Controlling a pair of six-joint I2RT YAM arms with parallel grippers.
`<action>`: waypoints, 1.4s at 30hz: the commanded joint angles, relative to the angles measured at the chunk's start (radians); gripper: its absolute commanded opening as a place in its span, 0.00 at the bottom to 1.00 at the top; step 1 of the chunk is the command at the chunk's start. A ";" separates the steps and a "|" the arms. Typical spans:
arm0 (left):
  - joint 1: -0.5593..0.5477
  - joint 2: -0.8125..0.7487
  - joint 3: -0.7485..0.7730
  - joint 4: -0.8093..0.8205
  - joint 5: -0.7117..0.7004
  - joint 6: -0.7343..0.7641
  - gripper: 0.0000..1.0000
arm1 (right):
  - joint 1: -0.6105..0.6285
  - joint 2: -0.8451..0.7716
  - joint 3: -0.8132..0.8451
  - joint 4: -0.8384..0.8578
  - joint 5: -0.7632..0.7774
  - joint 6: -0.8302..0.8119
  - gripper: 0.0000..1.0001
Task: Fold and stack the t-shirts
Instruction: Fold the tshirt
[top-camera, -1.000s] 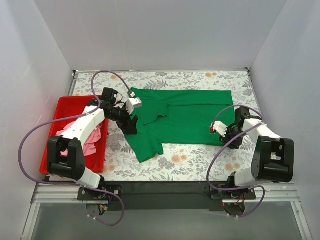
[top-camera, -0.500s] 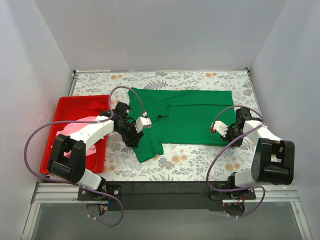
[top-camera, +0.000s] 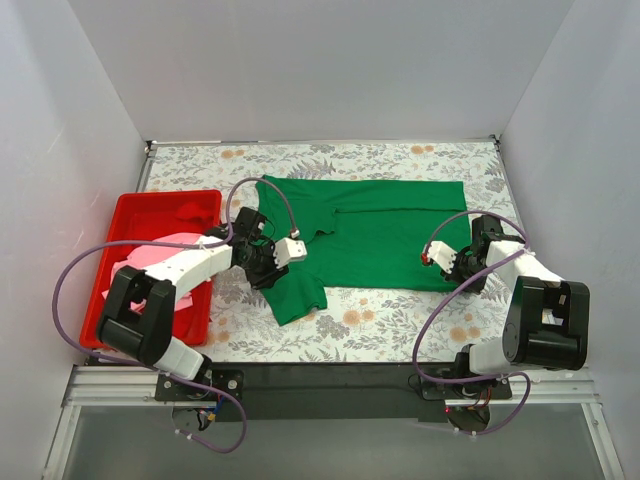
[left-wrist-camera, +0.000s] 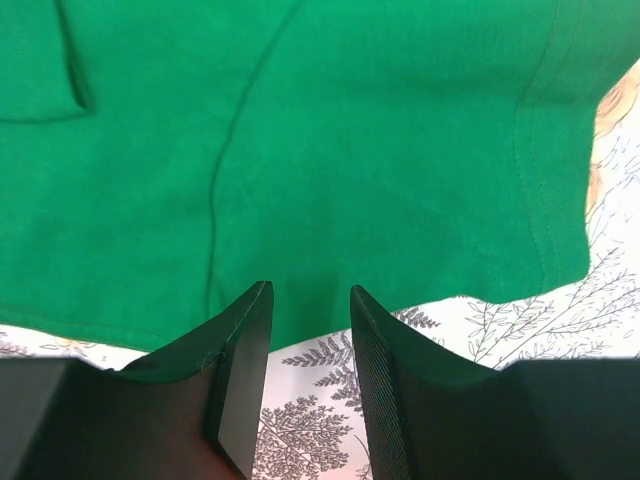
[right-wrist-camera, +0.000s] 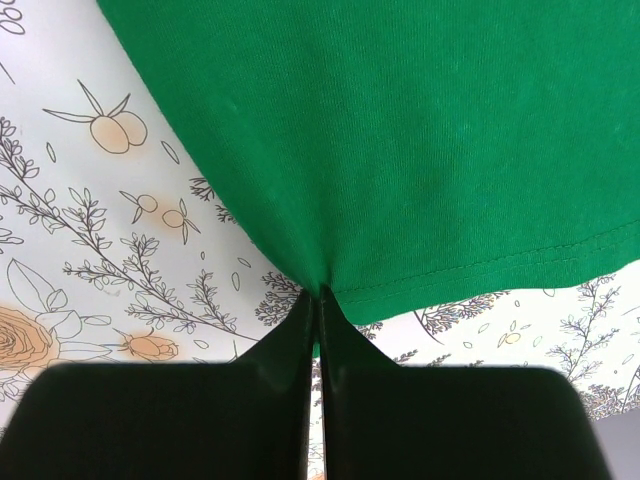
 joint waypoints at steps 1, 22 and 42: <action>-0.009 0.003 -0.030 0.021 -0.031 0.043 0.36 | -0.008 -0.003 -0.016 0.005 -0.002 0.009 0.01; -0.033 -0.024 -0.073 -0.120 -0.017 0.066 0.00 | -0.036 -0.086 -0.039 -0.047 -0.025 -0.017 0.01; 0.008 -0.003 0.214 -0.306 0.035 0.049 0.00 | -0.125 -0.045 0.172 -0.159 -0.092 -0.079 0.01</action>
